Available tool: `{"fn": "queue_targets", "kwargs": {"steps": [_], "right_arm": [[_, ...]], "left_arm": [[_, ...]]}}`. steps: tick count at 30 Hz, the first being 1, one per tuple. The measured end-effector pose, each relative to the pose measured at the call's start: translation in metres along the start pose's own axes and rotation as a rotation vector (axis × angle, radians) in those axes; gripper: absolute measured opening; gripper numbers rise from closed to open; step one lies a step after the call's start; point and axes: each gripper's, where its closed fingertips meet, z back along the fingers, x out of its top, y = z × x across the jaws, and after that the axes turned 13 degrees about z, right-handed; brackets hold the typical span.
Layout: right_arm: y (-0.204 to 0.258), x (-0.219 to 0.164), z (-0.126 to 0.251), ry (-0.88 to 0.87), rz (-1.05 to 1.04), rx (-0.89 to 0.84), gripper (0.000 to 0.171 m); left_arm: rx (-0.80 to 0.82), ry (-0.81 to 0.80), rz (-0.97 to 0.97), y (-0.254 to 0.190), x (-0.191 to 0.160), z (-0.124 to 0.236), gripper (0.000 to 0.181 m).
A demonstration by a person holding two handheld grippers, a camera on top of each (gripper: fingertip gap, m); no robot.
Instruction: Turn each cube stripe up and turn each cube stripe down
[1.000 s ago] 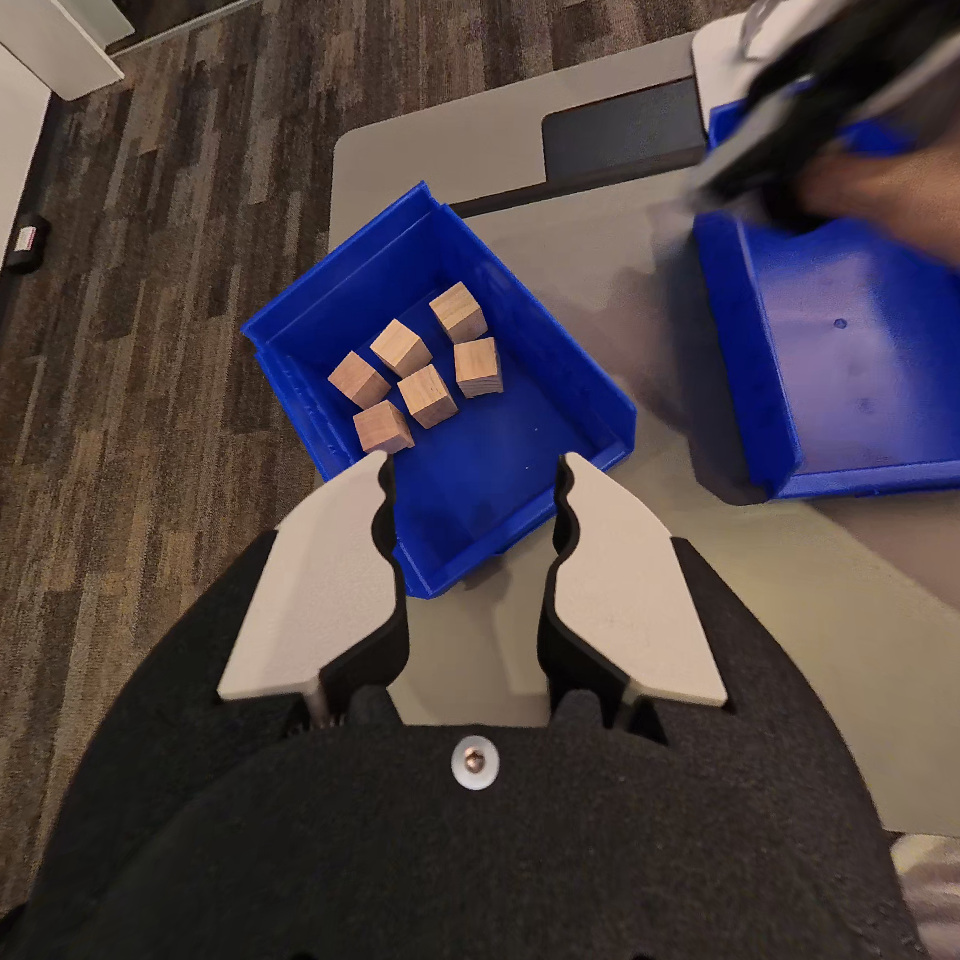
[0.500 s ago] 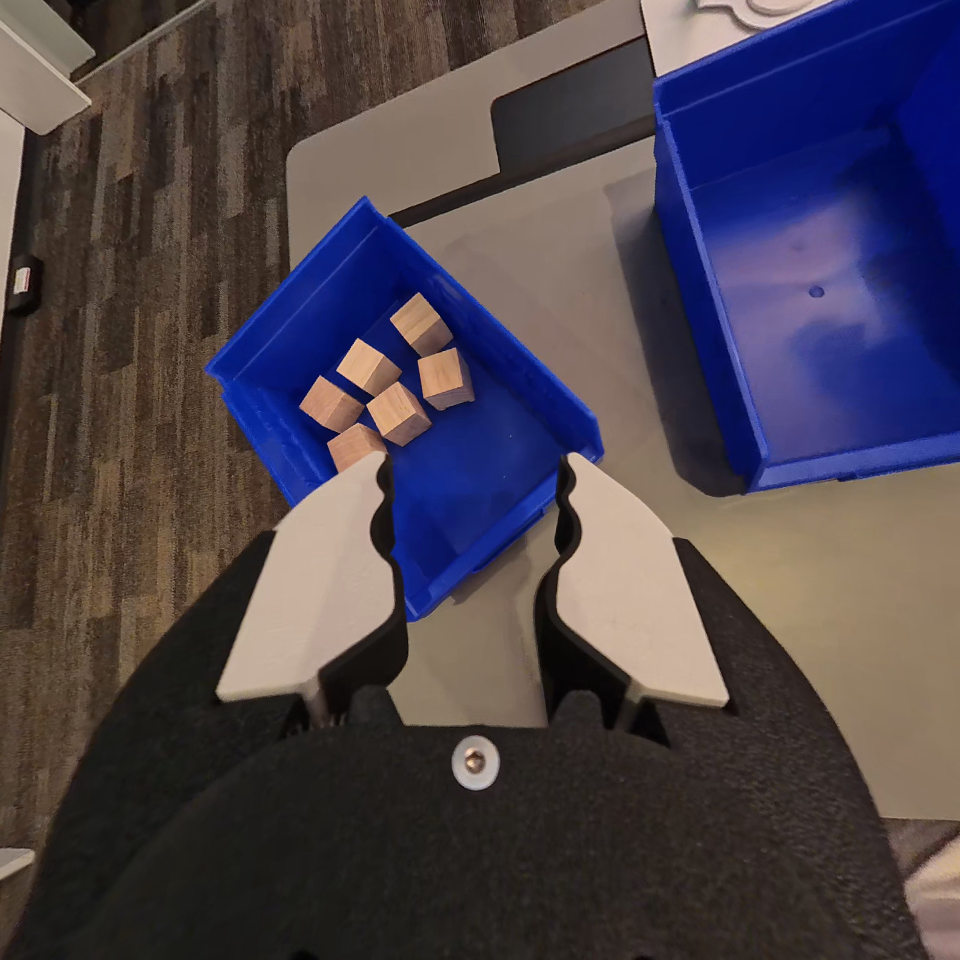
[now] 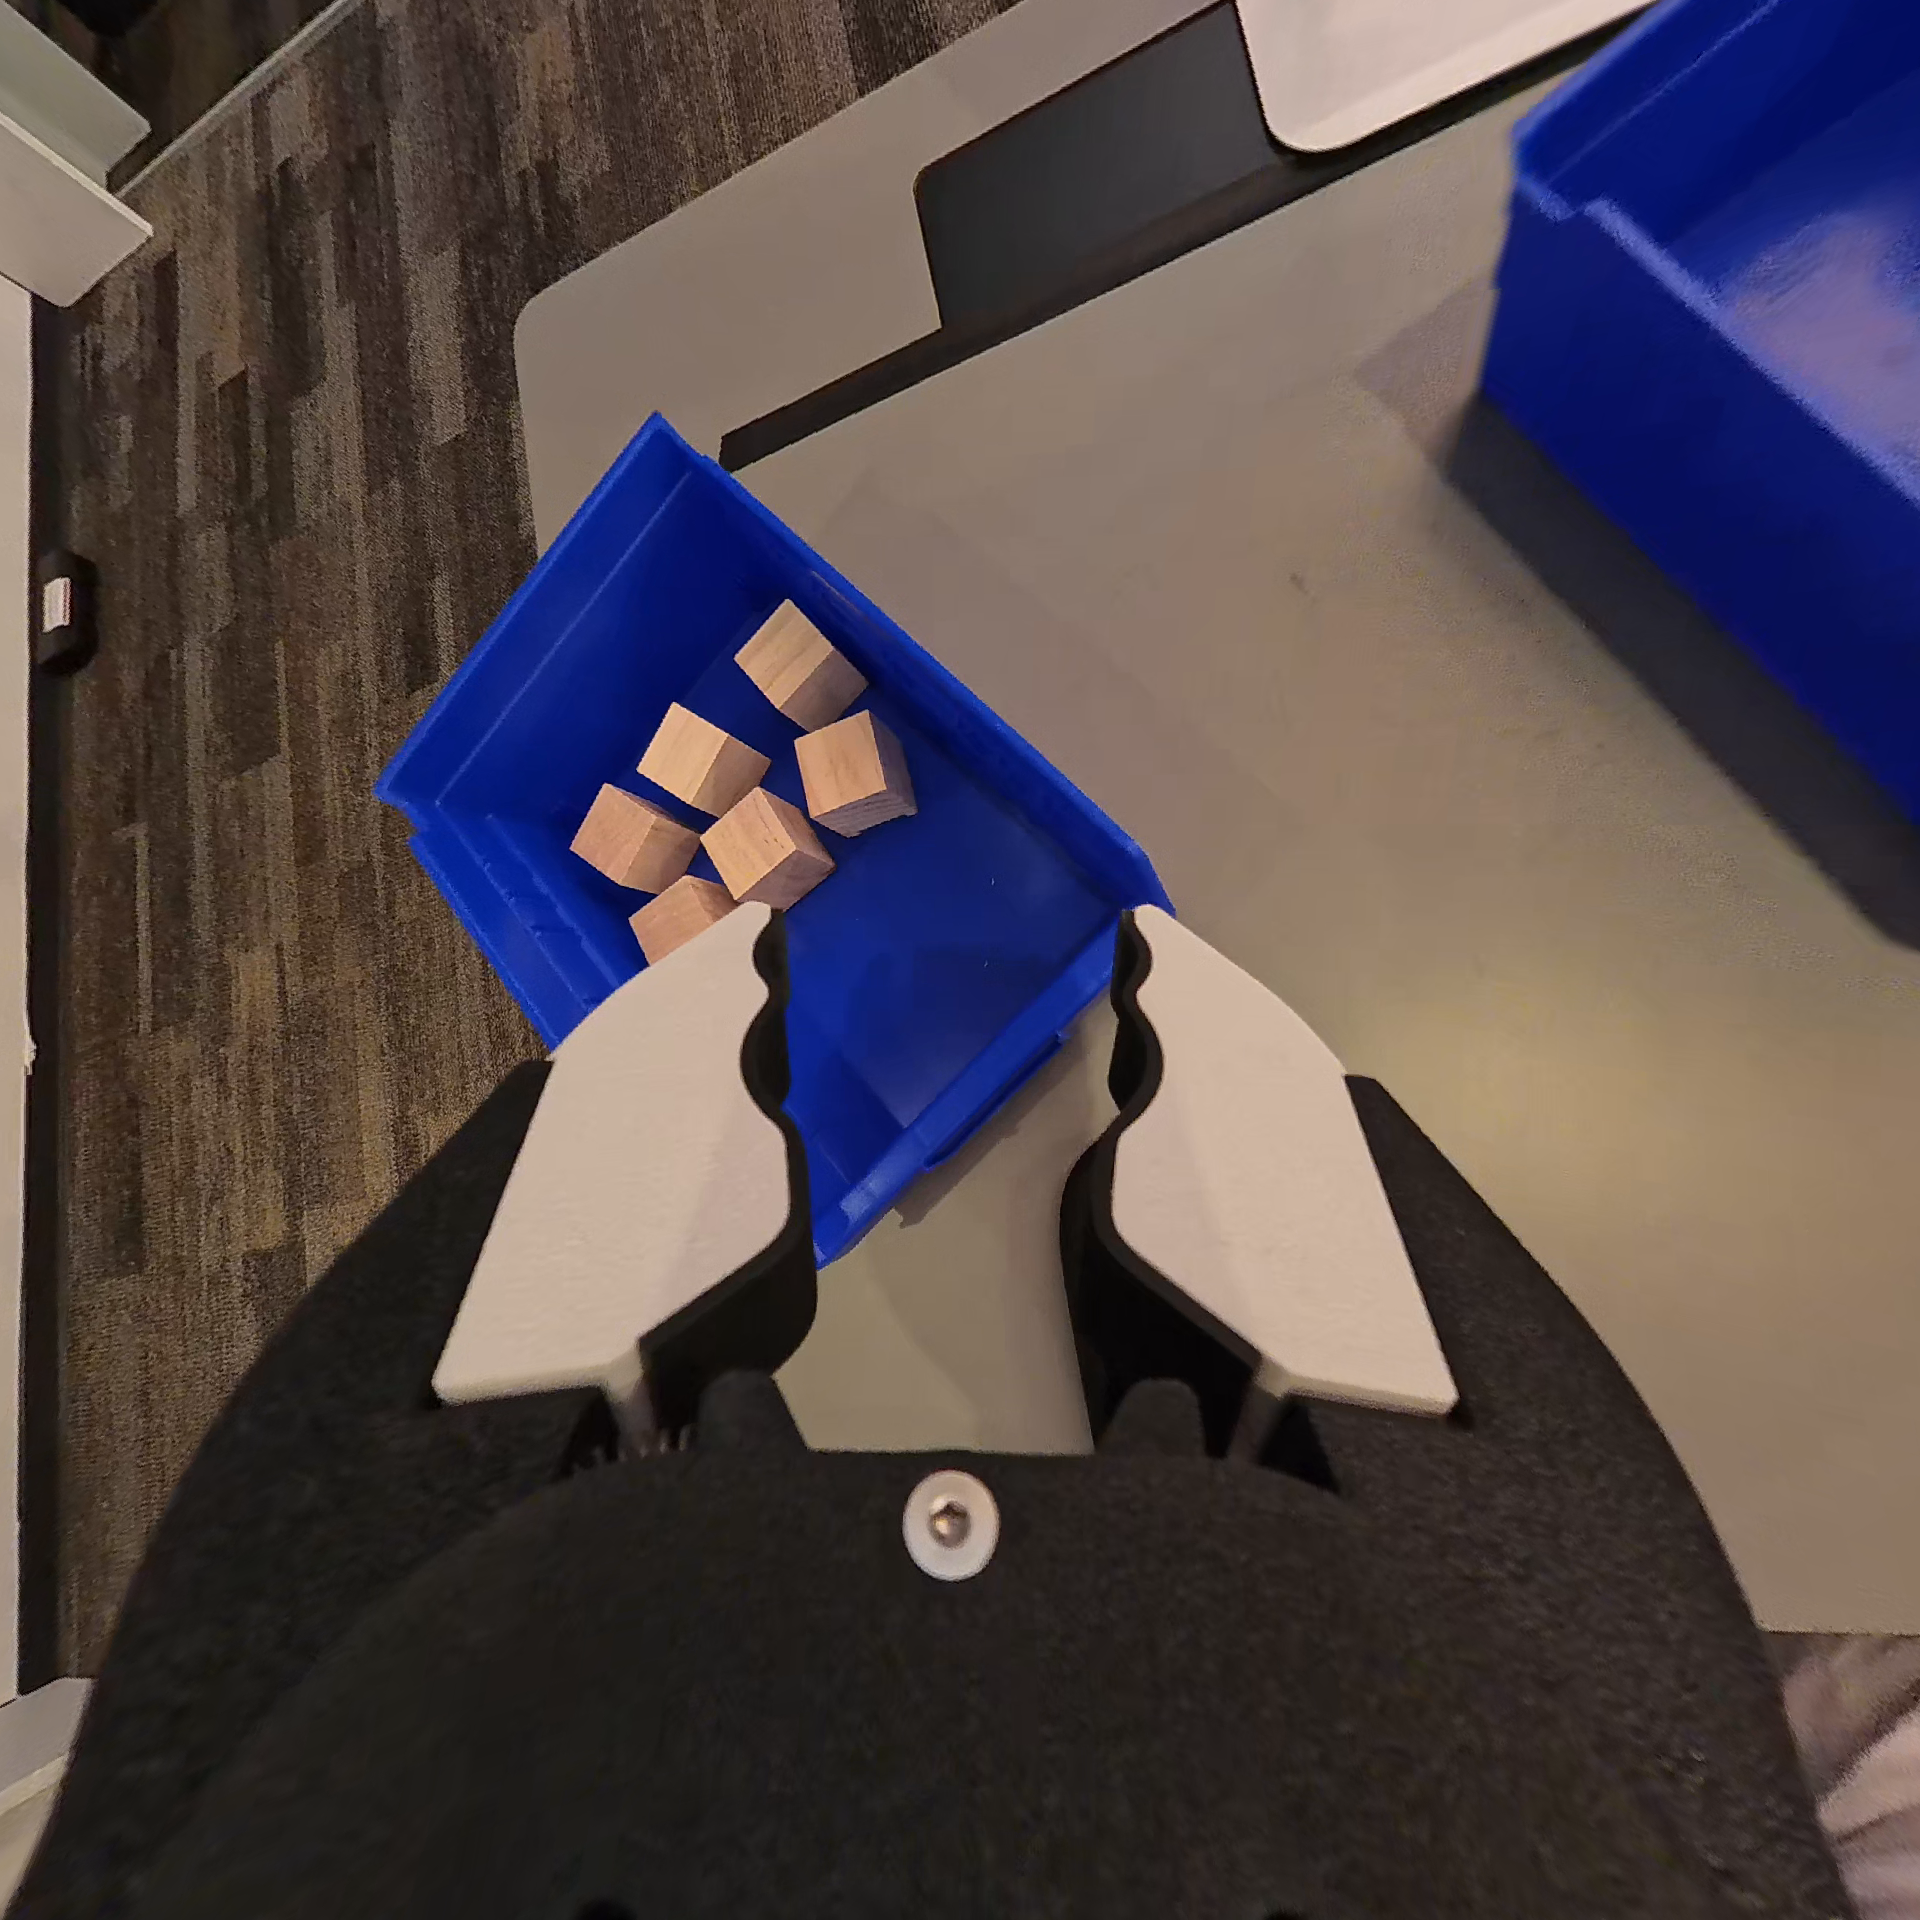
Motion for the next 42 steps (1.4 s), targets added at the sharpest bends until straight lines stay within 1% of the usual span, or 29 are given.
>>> {"fn": "queue_targets", "kwargs": {"steps": [4,12,18,23,28,31,33,35,37,40,42], "right_arm": [[-0.052,-0.042,0.011,0.012,-0.01,-0.006,0.006],[-0.154,-0.136,0.036,0.023,-0.178,-0.033,0.006],[-0.208,-0.194,0.051,0.011,-0.3,-0.053,0.006],[-0.236,-0.225,0.058,0.0,-0.366,-0.065,0.006],[-0.244,-0.232,0.06,-0.051,-0.391,-0.062,0.006],[-0.247,-0.232,0.062,-0.06,-0.36,-0.104,0.009],[-0.255,-0.23,0.072,-0.089,-0.336,-0.205,0.02],[-0.261,-0.223,0.091,-0.161,-0.325,-0.303,0.029],[-0.26,-0.212,0.114,-0.247,-0.322,-0.379,0.031],[-0.238,-0.189,0.139,-0.342,-0.262,-0.38,0.031],[-0.222,-0.171,0.153,-0.373,-0.21,-0.386,0.031]], "left_arm": [[0.003,0.006,0.0,-0.001,0.002,-0.003,0.06],[0.023,0.031,-0.013,-0.006,0.005,-0.012,0.06],[0.042,0.069,-0.031,-0.011,0.005,-0.02,0.06],[0.058,0.1,-0.042,-0.014,0.004,-0.027,0.06],[0.04,0.079,-0.029,-0.012,0.009,-0.029,0.056],[0.031,0.066,0.017,0.008,0.006,-0.031,0.056],[0.044,0.07,0.104,0.035,-0.002,-0.033,0.056],[0.051,0.082,0.229,0.068,-0.014,-0.039,0.057],[0.065,0.118,0.37,0.102,-0.034,-0.049,0.06],[0.092,0.19,0.557,0.144,-0.065,-0.067,0.06],[0.081,0.181,0.641,0.161,-0.074,-0.079,0.056]]}}
